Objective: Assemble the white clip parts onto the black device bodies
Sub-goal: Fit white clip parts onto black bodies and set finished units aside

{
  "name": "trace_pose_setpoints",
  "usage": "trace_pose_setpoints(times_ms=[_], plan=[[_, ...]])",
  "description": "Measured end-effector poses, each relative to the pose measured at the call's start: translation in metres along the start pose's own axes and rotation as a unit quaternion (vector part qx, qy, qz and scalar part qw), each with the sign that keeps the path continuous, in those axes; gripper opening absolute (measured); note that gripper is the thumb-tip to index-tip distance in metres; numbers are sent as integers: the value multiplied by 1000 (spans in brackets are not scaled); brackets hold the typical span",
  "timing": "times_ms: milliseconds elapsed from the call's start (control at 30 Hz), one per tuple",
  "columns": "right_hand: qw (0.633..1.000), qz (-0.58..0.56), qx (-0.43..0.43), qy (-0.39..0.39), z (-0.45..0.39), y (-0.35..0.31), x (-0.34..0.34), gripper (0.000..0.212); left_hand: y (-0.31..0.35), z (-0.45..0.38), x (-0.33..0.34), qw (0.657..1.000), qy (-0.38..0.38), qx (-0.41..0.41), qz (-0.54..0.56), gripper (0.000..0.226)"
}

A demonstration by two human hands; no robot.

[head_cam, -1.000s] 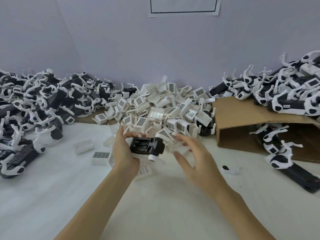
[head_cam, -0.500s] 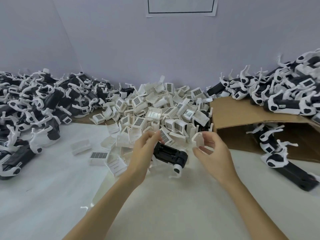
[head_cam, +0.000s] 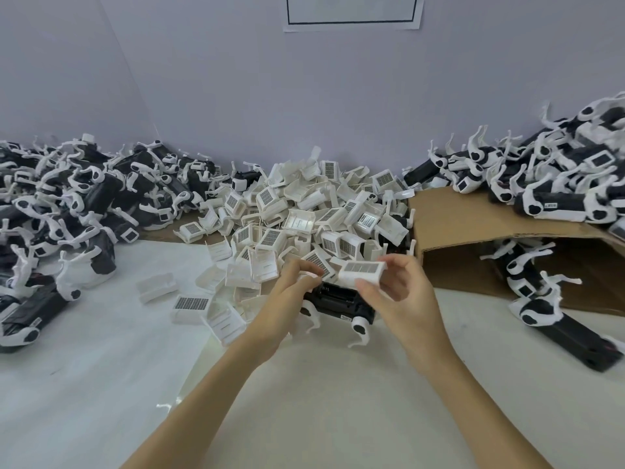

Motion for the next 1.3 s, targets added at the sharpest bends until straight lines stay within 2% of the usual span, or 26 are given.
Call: trace_pose_setpoints(times_ms=[100,167,367,567,867,1100,1300], plan=[[992,78,26,-92,6,9,12,39,1,1,0,1000,4,1,15,13],[987,112,22,-110,7,8,12,34,1,2,0,1000,6,4,22,14],[994,79,-6,-78,8,5,8,18,1,1,4,1000,1,28,0,12],[982,124,0,-143,8,4,13,28,3,3,1,999,15,26,10,13],[982,111,-4,-152,11,1,11,29,3,2,4,999,13,44,-6,12],[972,153,-32,-176,11,2,13,36,6,2,3,998,26,50,-9,10],[960,205,-27,-190,10,0,11,39,8,4,5,995,37,77,-43,19]])
Point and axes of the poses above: each hand's wrist, its own z-axis away from the middle knuckle, its own x-axis out of the palm, y = z × x, the point moved 3 cm from there along -z, towards the middle knuckle, and after that the axes turned 10 degrees about -z, right-handed, at the moved point
